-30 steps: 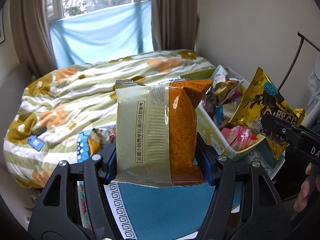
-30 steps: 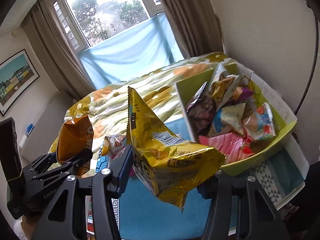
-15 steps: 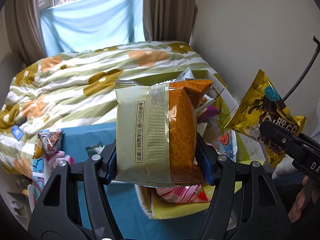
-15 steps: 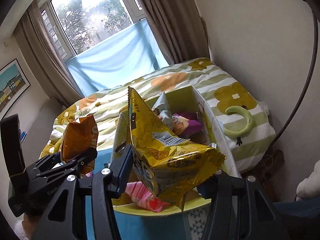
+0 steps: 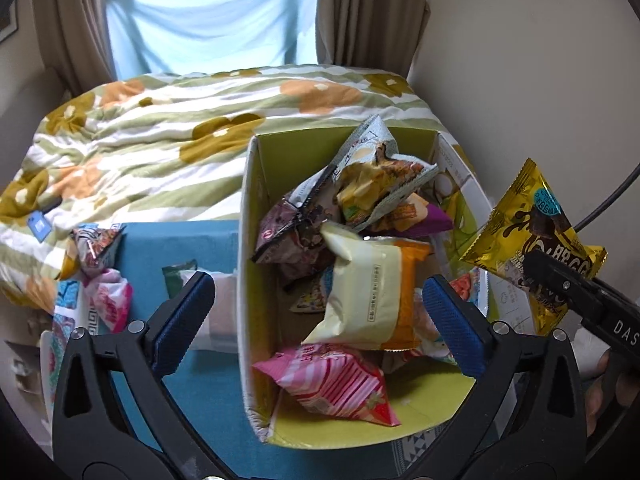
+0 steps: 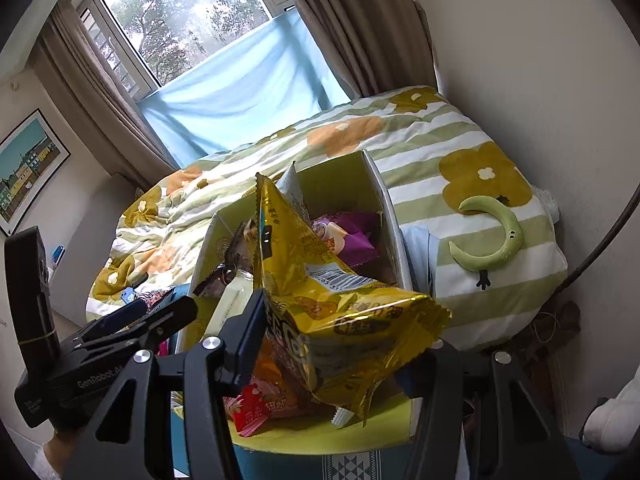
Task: Organize snacks
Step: 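Carry both bags into the yellow box and open both tools to release them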
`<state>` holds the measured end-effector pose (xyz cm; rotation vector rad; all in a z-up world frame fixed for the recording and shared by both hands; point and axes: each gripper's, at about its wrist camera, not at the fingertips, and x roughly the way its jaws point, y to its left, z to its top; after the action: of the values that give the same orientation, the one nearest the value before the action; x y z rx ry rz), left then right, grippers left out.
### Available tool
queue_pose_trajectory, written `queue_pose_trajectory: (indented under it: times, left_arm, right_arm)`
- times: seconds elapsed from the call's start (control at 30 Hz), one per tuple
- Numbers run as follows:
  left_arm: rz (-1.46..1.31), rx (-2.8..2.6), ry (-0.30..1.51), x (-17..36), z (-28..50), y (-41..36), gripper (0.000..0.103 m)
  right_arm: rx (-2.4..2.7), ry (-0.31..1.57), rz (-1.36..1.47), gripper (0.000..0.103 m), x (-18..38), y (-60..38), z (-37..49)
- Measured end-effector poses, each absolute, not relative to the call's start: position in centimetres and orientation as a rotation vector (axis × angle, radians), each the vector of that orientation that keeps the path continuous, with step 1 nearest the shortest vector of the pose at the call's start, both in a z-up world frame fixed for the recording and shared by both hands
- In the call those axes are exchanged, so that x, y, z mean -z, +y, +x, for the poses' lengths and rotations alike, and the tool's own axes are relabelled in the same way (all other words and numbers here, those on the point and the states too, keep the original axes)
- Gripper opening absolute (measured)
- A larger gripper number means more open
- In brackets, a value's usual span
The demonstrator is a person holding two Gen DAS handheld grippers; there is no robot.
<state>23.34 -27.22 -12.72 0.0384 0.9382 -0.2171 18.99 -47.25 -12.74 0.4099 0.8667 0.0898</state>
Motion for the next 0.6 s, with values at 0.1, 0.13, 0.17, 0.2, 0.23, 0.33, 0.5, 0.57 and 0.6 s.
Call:
queue_pose_trajectory:
  times: [0.1,0.13,0.17,0.2,0.23,0.33,0.5,0.57,0.6]
  left_arm:
    - [0.043,0.212,0.95,12.7,22.6,-26.0,0.103]
    - [0.043,0.208,0.951,12.7,22.4,-25.6,0.103]
    - [0.041,0.208,0.953,12.6,22.3,-25.3,0.103]
    - [0.039,0.212,0.954,12.7,22.2,-25.0,0.103]
    - [0.038,0.214,0.953,12.5,22.2,-24.8,0.103]
    - [0.051,0.204,0.935,12.1,22.3,-24.3,0.103]
    - [0.058,0.179,0.913,11.3,22.8,-23.3,0.103]
    - [0.064,0.169,0.915,11.4,22.9,-23.0,0.103]
    - [0.067,0.165,0.917,11.5,23.0,-22.8,0.103]
  right_arm:
    - [-0.08,0.875,0.4,0.051,12.9,-47.3,19.0]
    - [-0.072,0.875,0.393,0.05,12.8,-47.3,19.0]
    - [-0.062,0.873,0.383,0.051,12.6,-47.2,19.0]
    - [-0.049,0.87,0.369,0.051,12.4,-47.2,19.0]
    - [-0.034,0.87,0.354,0.05,12.3,-47.1,19.2]
    - [0.024,0.88,0.31,0.051,12.2,-46.9,20.0]
    - [0.109,0.924,0.238,0.051,13.3,-46.3,22.8]
    - [0.129,0.947,0.21,0.051,13.9,-45.8,23.7]
    - [0.135,0.955,0.208,0.051,14.2,-45.6,23.9]
